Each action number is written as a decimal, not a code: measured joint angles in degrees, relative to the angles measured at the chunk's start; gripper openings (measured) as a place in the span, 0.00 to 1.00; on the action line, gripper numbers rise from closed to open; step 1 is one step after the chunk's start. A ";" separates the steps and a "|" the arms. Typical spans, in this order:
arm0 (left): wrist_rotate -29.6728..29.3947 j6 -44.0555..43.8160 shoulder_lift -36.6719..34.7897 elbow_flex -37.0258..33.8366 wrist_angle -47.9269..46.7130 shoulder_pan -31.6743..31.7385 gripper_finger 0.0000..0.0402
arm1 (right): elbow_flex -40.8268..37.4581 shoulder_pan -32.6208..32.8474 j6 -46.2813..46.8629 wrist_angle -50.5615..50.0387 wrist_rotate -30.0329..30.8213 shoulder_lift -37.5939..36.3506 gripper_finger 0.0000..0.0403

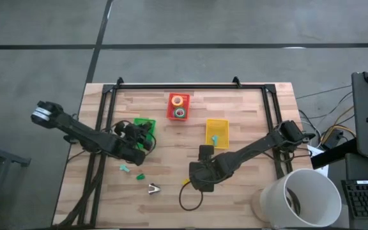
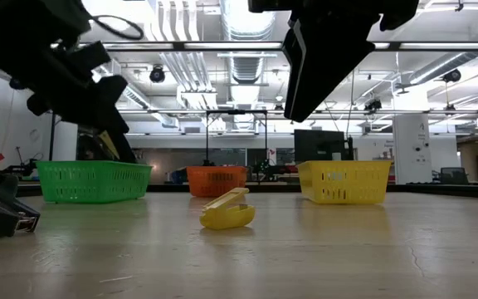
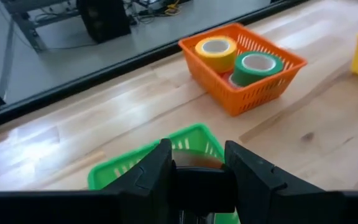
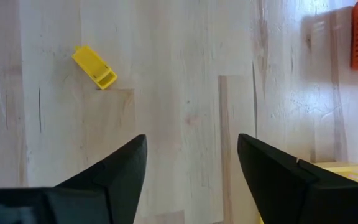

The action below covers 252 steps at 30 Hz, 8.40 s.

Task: Pick and place Stapler, Stapler remover, tape
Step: Put the black stapler into the green basket, then put the black staple remover into the yellow basket

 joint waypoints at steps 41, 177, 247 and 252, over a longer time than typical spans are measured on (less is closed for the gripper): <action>11.31 10.37 4.60 0.17 26.40 -13.96 0.49 | -3.10 0.26 1.51 2.99 -0.21 0.02 0.58; 38.61 94.76 9.36 8.25 88.86 -6.03 0.01 | -7.82 2.60 -20.24 35.72 -0.54 -18.99 0.34; 35.93 93.25 9.36 8.31 89.43 -5.55 0.39 | -35.75 -13.11 26.62 8.22 17.32 -19.17 0.02; 35.93 93.04 9.36 8.31 89.43 -5.53 0.39 | -36.58 -13.05 24.20 11.99 17.06 -19.17 0.02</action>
